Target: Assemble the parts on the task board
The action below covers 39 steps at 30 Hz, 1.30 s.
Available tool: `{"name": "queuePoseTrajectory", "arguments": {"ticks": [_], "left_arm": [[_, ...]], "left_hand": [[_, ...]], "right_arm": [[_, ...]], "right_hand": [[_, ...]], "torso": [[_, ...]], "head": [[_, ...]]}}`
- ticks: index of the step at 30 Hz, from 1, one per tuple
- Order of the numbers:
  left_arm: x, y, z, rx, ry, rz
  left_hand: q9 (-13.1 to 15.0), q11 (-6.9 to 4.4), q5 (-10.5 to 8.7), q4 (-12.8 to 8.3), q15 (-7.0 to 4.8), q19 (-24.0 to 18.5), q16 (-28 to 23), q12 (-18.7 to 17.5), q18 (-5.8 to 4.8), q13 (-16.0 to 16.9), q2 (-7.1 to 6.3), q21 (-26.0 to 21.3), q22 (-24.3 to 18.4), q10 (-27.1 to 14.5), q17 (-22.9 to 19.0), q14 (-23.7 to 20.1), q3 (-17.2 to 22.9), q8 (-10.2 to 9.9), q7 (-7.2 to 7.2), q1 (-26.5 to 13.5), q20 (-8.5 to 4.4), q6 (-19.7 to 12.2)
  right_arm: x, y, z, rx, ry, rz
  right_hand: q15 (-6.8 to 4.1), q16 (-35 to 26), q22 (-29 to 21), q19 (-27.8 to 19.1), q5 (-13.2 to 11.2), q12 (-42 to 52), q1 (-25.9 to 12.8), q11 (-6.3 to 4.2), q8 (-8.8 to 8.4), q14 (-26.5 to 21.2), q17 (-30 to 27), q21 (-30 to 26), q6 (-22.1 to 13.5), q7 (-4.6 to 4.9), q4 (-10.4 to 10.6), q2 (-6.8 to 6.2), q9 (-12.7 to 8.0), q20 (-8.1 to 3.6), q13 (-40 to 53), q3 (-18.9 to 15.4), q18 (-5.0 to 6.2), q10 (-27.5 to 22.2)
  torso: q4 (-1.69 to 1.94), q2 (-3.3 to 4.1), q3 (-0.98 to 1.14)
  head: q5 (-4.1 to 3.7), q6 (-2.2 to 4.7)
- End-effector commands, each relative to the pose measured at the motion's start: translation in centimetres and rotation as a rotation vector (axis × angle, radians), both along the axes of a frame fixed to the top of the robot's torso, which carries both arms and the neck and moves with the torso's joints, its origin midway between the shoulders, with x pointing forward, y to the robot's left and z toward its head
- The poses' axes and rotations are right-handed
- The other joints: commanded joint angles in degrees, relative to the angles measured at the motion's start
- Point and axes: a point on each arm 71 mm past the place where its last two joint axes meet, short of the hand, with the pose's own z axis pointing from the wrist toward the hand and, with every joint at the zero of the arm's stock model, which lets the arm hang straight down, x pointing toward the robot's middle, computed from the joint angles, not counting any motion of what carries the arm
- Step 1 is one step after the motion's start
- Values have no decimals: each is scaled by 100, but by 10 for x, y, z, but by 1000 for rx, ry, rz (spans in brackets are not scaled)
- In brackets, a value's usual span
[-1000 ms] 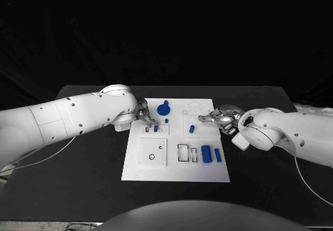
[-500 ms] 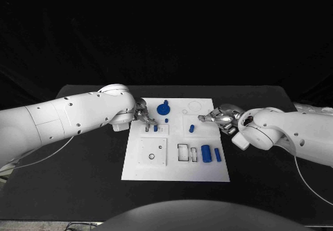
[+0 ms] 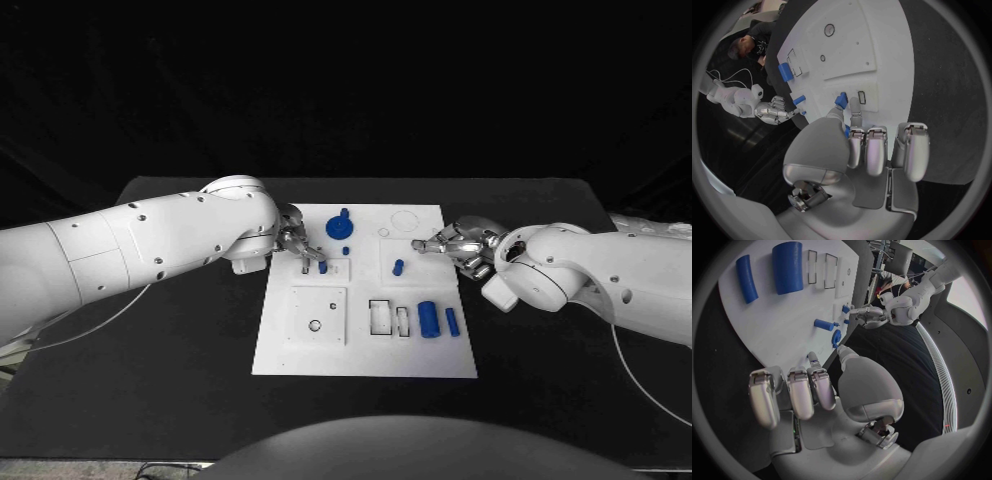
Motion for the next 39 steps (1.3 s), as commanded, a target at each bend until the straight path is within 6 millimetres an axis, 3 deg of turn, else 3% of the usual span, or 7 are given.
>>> {"name": "queuePoseTrajectory", "arguments": {"ticks": [1,39], "left_arm": [[-2,-3,-1,-19,17,-20],[-5,1,-1,-23,23,-17]], "left_hand": [[7,-22,1,0,-14,603,15,-9,-42,1492,-44,14,1509,586,1510,597,-36,-21,-25,-1,-28,9],[5,-31,12,-8,-13,603,15,-9,-42,1492,-42,14,1509,586,1510,597,-35,-28,-37,61,-29,20]], "right_arm": [[0,1,0,-2,-6,11],[0,1,0,-2,-6,13]], "right_hand": [[24,23,1506,590,37,22,-5,50,20,597,1510,26,-26,61,-12,35,6,45,1509,-33,-82,591],[27,23,1506,590,43,22,0,54,28,597,1510,26,-28,67,-13,42,10,49,1509,-35,-82,591]], "torso": [[1,2,1],[0,0,2]], "head": [[-5,-3],[-13,5]]}}
